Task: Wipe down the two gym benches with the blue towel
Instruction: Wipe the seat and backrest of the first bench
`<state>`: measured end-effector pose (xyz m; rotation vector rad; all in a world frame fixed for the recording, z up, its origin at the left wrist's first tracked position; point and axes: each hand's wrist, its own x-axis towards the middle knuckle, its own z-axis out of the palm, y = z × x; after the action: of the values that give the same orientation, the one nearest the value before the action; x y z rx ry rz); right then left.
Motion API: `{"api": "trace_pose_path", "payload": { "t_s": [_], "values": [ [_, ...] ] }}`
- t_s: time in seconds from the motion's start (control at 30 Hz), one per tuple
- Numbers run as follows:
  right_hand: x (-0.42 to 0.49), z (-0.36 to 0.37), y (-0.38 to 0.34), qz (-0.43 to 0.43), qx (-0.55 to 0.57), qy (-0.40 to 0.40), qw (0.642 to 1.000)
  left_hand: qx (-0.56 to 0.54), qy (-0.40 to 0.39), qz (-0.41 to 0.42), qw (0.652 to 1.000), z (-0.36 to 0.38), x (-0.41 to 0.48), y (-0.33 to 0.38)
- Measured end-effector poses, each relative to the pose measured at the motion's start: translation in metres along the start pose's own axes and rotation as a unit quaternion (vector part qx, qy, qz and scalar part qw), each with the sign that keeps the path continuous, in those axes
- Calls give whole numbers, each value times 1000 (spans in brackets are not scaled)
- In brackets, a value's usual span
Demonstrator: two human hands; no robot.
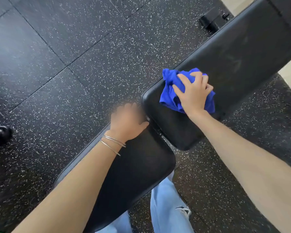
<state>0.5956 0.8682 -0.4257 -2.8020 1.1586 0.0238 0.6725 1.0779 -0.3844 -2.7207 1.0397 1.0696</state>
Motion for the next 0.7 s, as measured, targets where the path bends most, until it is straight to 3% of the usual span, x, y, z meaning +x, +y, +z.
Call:
{"api": "trace_pose_path", "payload": {
  "t_s": [0.13,0.33,0.57,0.7],
  "values": [
    [-60,28,-21,-152,7,44,987,-8,4,-23,1000,0,0,4],
    [-8,28,-12,-293,-6,85,952,4,7,-51,999,-3,-3,10],
    [54,4,54,-65,29,22,997,22,22,-45,998,-2,16,32],
    [2,9,85,-6,1,70,998,-8,36,-33,999,-4,34,43]
  ]
}}
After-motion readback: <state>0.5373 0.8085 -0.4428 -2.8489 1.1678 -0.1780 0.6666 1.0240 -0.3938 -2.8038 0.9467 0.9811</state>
